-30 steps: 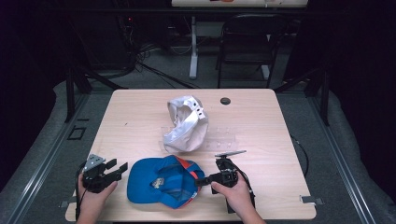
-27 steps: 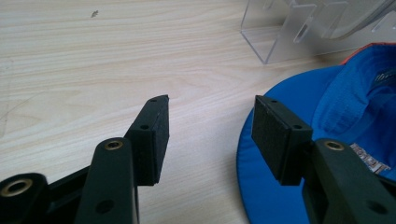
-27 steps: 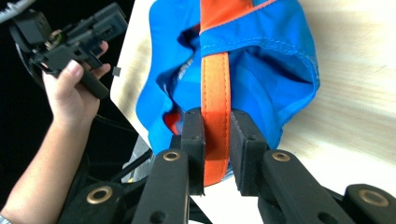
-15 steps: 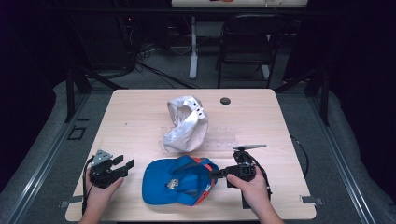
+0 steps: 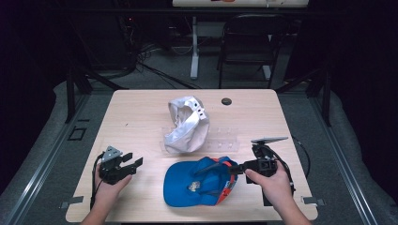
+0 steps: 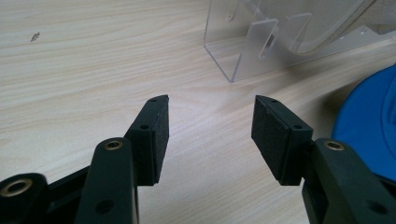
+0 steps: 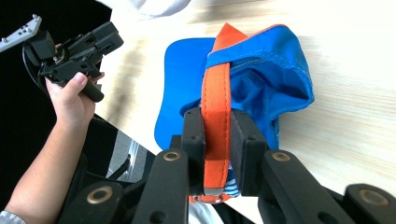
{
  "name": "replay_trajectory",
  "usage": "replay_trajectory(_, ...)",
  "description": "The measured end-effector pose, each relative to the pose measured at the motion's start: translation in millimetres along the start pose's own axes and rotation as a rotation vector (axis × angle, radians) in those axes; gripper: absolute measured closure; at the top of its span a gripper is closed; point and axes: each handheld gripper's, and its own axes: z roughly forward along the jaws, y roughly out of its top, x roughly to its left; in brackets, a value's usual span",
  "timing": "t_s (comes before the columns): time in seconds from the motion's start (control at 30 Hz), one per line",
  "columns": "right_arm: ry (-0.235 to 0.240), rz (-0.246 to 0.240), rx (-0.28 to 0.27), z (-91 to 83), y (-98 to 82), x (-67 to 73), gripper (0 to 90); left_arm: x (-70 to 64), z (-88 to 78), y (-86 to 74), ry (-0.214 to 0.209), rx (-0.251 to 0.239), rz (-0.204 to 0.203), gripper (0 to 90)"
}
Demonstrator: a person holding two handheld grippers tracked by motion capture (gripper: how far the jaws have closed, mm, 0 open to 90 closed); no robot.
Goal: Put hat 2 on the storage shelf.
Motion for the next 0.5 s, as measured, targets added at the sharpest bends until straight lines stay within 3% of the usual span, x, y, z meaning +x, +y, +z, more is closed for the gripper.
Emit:
replay_trajectory(0.17,0.054,0.030,0.004,-15.2,2.9,-3.2,77.8,2.0,-1.3,-1.5,0.003,-0.013,-0.009,47.3)
replay_trajectory(0.33,0.152,0.086,-0.011,-21.8,8.6,-3.9,77.8,3.0,-3.1,-3.4,0.011,-0.014,-0.017,47.3)
replay_trajectory(0.37,0.152,0.086,-0.011,-21.8,8.6,-3.9,77.8,3.0,-3.1,-3.4,0.011,-0.014,-0.017,47.3)
replay_trajectory(0.4,0.196,0.096,-0.012,-24.0,11.7,-3.2,77.8,3.4,-3.8,-4.2,0.013,-0.011,-0.014,47.3)
replay_trajectory(0.43,0.196,0.096,-0.012,-24.0,11.7,-3.2,77.8,3.4,-3.8,-4.2,0.013,-0.011,-0.014,47.3)
replay_trajectory(0.47,0.234,0.112,-0.020,-25.2,15.1,-1.2,77.8,3.6,-4.3,-5.1,0.016,-0.012,-0.016,47.3)
replay_trajectory(0.5,0.234,0.112,-0.020,-25.2,15.1,-1.2,77.8,3.6,-4.3,-5.1,0.016,-0.012,-0.016,47.3)
